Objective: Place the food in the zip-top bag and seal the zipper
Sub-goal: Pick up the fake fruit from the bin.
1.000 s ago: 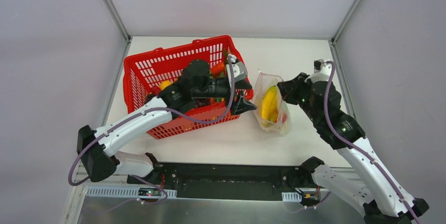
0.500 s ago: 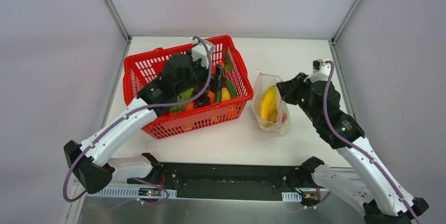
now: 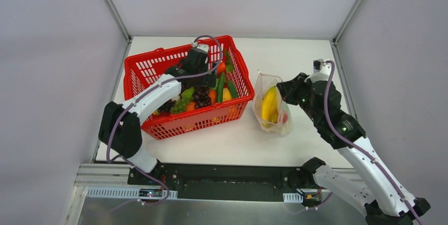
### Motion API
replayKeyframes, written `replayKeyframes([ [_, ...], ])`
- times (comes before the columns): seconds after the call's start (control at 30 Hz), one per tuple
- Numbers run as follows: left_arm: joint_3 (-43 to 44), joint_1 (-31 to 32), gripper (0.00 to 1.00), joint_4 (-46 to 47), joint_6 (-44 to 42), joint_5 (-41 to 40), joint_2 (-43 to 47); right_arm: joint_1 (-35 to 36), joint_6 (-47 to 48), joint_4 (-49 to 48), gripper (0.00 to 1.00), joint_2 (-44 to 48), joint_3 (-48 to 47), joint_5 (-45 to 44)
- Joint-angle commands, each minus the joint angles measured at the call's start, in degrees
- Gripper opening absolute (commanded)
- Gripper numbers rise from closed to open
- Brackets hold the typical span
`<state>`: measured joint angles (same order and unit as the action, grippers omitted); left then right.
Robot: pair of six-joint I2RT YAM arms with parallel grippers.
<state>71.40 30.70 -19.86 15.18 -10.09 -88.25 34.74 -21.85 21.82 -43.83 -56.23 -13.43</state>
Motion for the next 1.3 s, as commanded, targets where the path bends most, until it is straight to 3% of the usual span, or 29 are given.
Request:
replayKeyframes([
  [0.0,3.8,-1.0,0.99,1.8,1.3,-6.4,-2.7,0.2,-0.5,-2.7,0.10,0.6,-0.5,0.0],
  [0.17,3.9,-1.4,0.99,6.8,-0.8,-11.6,-6.8,0.2,-0.3,-2.5,0.10,0.3,-0.6,-0.1],
  [0.33,6.4,-2.4,0.94,6.8,0.1,-6.6,-11.7,0.2,-0.1,-2.8,0.10,-0.7,-0.8,1.0],
  [0.47,4.9,-2.4,0.82,6.6,2.3,-3.1,-12.7,0.2,0.0,-2.6,0.10,-0.4,-0.7,0.7],
  [0.57,3.2,-2.4,0.58,7.0,3.1,-2.9,-11.5,0.2,0.0,-2.6,0.10,-0.1,-0.6,0.5],
  [0.67,2.4,-2.4,0.44,6.3,3.2,-2.9,-9.4,0.2,0.0,-2.6,0.10,-0.4,-0.8,0.9],
  [0.77,1.5,-2.4,0.36,5.9,3.2,-2.2,-6.0,0.2,0.0,-2.6,0.10,-0.7,-0.8,1.3],
  [1.03,-1.6,-2.4,0.30,6.4,3.8,2.2,5.5,0.2,-0.2,-2.7,0.10,-0.7,-0.7,1.5],
  [1.27,-2.8,-2.2,0.30,10.1,5.7,13.3,14.2,0.2,-0.4,-2.8,0.10,-1.1,-0.7,2.0],
])
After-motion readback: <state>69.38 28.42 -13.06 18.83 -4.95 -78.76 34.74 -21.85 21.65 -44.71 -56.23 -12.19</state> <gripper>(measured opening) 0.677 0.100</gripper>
